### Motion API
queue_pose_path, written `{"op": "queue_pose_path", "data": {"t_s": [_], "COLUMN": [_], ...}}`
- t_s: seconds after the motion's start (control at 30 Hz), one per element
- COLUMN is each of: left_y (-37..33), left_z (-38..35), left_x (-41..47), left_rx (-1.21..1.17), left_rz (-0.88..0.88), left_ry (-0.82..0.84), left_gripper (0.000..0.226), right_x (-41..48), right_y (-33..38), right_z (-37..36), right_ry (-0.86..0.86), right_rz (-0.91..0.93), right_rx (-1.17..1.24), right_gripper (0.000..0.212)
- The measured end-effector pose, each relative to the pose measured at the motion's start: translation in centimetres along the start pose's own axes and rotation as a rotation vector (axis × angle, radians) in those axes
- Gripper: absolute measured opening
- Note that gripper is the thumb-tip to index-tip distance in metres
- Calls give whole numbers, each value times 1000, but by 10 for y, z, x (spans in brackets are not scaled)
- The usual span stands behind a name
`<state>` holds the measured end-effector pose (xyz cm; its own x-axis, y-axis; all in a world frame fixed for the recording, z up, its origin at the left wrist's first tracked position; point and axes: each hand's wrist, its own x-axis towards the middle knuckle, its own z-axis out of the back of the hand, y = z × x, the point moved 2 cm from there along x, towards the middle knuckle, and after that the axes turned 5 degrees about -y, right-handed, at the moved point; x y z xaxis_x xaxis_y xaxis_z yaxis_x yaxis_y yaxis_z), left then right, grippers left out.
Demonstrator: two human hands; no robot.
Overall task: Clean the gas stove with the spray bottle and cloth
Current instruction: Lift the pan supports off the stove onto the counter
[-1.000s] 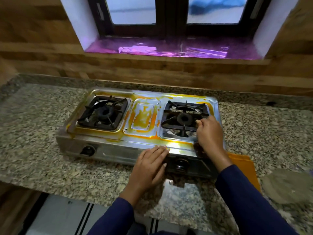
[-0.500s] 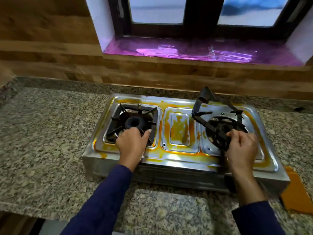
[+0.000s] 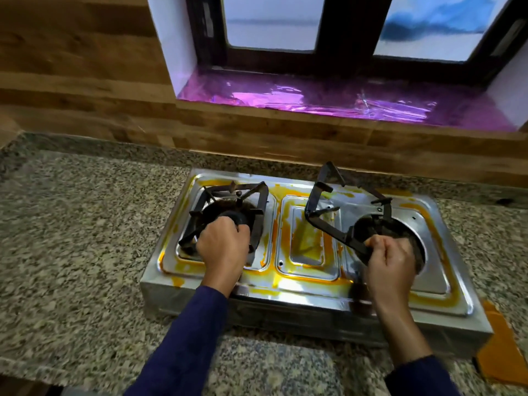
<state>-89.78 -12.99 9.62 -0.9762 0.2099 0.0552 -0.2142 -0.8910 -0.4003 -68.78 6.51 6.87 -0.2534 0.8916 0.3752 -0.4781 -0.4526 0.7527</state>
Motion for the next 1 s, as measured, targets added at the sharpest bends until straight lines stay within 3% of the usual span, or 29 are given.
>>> {"op": "queue_pose_path", "data": {"t_s": [0.2,0.33,0.53,0.8,1.0], "left_y": [12,45,143,298,390], "left_z": [46,86,111,103,106], "left_x": [13,6,20,49,82], "left_rx": [-117,-128,22,161,226], "left_rz": [130,120,207,362,402], "left_ry": [3,-81,-248,-168,-99], "left_gripper": [39,43,42,49,41], "right_x": [0,-10,-48,-148,-223], "right_y": [14,36,92,209,280], "right_z": [-28,-44,-91,-185,-273], "right_ry": [94,118,210,357,497], "right_rz": [73,160,307,515,523], "right_rx": [78,77,130,51,-50], "right_gripper": [29,28,31,26,15]}}
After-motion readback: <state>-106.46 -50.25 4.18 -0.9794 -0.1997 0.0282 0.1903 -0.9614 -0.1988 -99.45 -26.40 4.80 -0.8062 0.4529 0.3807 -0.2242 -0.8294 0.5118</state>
